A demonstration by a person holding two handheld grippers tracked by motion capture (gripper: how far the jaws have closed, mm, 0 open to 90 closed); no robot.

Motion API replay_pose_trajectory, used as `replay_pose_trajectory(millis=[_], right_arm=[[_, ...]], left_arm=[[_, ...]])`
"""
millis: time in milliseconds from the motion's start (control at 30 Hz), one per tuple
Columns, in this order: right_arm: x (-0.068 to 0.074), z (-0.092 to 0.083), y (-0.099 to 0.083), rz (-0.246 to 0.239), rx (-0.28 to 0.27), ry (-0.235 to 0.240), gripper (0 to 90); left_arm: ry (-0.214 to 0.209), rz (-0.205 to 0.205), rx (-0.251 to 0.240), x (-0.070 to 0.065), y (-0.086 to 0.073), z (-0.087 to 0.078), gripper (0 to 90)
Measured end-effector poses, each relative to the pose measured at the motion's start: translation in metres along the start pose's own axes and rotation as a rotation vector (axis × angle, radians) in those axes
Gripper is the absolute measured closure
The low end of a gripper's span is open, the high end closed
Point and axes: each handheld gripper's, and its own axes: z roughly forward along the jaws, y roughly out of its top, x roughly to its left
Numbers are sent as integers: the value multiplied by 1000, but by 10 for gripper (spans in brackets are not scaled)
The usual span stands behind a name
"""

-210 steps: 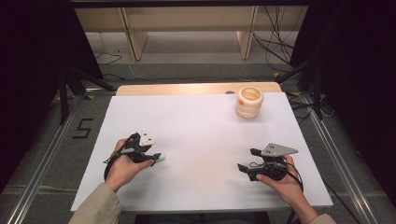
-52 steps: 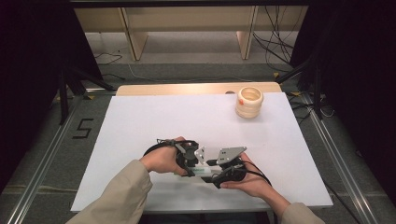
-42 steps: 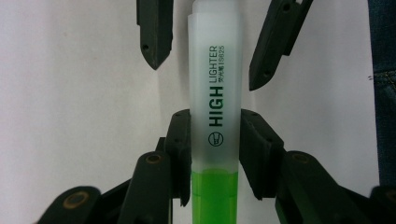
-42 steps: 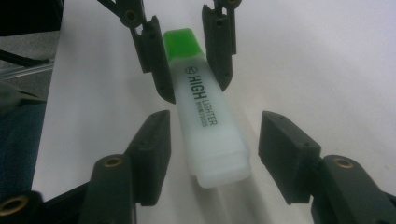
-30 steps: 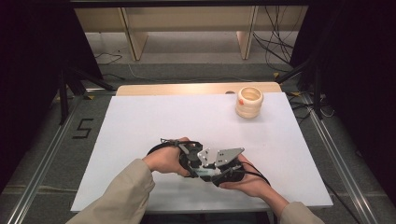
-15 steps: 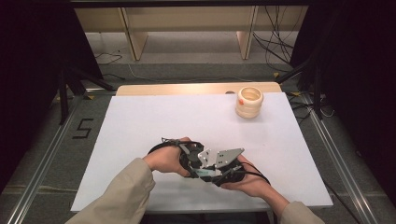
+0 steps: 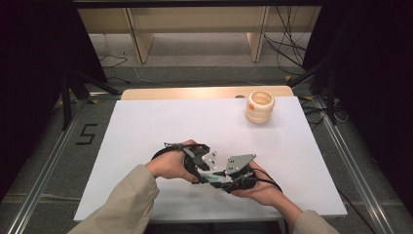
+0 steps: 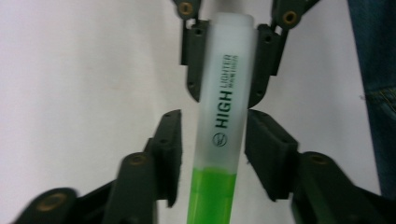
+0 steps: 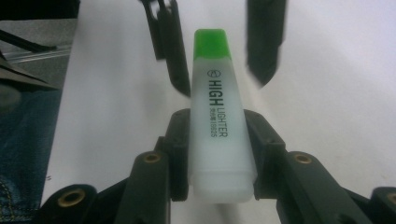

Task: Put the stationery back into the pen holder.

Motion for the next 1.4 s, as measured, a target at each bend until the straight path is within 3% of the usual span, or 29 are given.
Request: replay_pose_trajectory(millis=[33, 67, 100, 133, 167, 200, 233, 267, 367, 400, 433, 467, 533, 633, 867, 967, 1300, 1400], right_arm=[[-1, -1, 0, 4, -2, -11, 657], [-3, -4, 0, 14, -9, -35, 657], [-3, -4, 0, 14, -9, -35, 657], [-6, -9, -1, 36, -25, -65, 657], [-6, -9, -1, 36, -25, -65, 657], [-8, -10, -1, 39, -30, -81, 657], [-12, -16, -2, 67, -56, -123, 657], [-14, -18, -2, 78, -65, -138, 657], [-19, -26, -3, 107, -112, -203, 657], [-20, -28, -3, 117, -130, -219, 657], [-21, -30, -3, 129, -140, -238, 657], [-21, -31, -3, 138, -151, -251, 657], [-22, -32, -3, 145, -159, -265, 657], [-22, -32, -3, 150, -169, -281, 657], [-21, -33, -3, 147, -180, -288, 656], [-21, -34, -3, 148, -182, -288, 657], [-21, -33, -3, 148, -186, -293, 656], [-21, -33, -3, 147, -186, -294, 656]], left_arm=[[38, -27, -20, 1, -3, -3, 444], [72, -59, -42, 2, -7, -7, 327], [105, -102, -73, 3, -11, -10, 327], [159, -161, -125, 5, -21, -16, 266], [159, -161, -125, 5, -21, -16, 248], [199, -211, -172, 6, -28, -20, 248], [225, -236, -199, 7, -34, -23, 218], [256, -297, -256, 8, -44, -26, 218], [286, -417, -357, 8, -58, -28, 232], [286, -417, -357, 8, -58, -28, 237], [285, -506, -429, 8, -65, -24, 248], [285, -506, -429, 8, -65, -24, 257], [273, -577, -485, 7, -69, -16, 258], [247, -623, -525, 6, -68, -8, 297], [159, -727, -618, 7, -62, 4, 277], [158, -729, -616, 6, -61, 6, 272], [99, -821, -692, 7, -60, 12, 256], [93, -824, -703, 7, -59, 13, 254]])
